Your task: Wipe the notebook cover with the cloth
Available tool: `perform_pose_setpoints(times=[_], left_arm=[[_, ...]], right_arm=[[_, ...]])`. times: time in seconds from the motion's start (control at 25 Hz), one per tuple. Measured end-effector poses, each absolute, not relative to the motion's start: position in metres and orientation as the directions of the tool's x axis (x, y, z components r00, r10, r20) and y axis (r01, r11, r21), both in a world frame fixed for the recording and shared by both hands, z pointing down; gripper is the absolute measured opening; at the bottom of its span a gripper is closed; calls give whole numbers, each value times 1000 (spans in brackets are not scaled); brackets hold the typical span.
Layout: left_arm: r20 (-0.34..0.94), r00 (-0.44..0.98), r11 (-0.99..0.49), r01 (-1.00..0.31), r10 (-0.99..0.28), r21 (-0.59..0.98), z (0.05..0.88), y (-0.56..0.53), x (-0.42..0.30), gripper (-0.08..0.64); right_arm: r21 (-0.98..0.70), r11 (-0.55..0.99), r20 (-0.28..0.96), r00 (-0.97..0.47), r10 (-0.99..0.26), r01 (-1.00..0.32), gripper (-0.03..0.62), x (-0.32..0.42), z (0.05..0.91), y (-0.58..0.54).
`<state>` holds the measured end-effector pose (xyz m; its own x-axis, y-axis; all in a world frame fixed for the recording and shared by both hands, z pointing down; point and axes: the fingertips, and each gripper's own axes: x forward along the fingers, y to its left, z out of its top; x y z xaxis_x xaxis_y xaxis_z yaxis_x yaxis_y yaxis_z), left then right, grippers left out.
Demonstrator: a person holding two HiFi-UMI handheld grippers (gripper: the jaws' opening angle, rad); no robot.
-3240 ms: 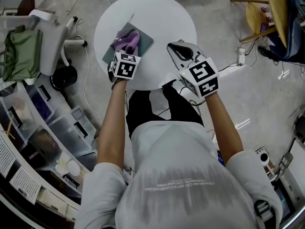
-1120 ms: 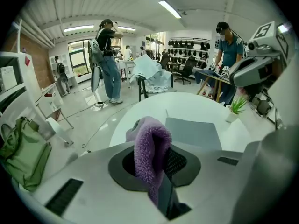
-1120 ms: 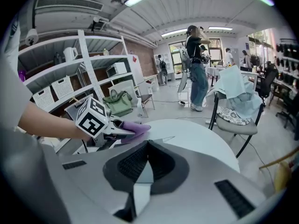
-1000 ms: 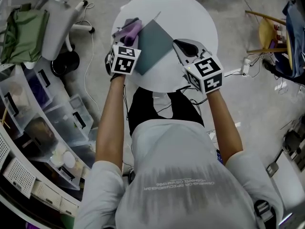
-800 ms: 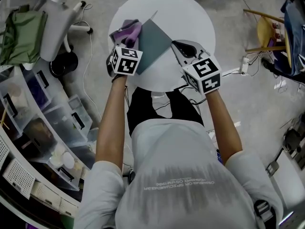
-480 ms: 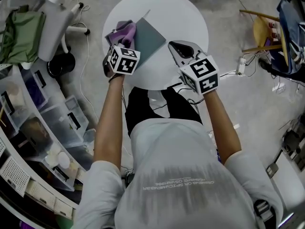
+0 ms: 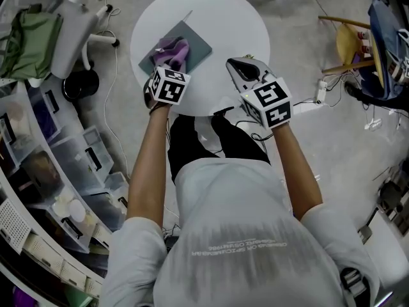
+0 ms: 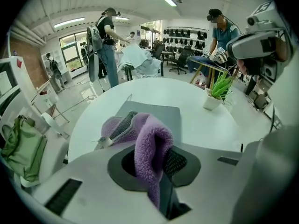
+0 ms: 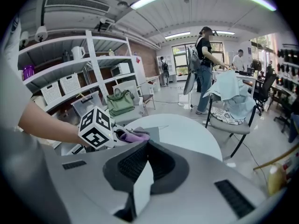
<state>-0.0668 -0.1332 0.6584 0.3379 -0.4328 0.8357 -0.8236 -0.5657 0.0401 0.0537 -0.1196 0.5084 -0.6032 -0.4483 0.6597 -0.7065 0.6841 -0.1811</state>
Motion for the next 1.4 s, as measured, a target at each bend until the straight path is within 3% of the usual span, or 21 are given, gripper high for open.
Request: perform_pose_setpoints(times=[0.72, 0.92, 1.16, 1.4], left_arm=[[792, 550, -622, -725, -265, 296, 649, -76, -31, 49], [759, 527, -549, -790, -382, 273, 628, -96, -74, 49], [716, 376, -367, -913, -588, 178, 603, -155, -162, 49], [773, 317, -396, -914, -550, 94, 628, -185, -192, 49]], right_arm=[[-200, 708, 655, -630, -417, -677, 2, 35, 511, -112], [-197, 709, 665, -623, -411, -677, 3, 23, 513, -122], [-193, 699, 674, -610, -415, -689, 3, 6, 517, -134], [-189, 694, 687, -598, -412, -695, 2, -7, 522, -139]])
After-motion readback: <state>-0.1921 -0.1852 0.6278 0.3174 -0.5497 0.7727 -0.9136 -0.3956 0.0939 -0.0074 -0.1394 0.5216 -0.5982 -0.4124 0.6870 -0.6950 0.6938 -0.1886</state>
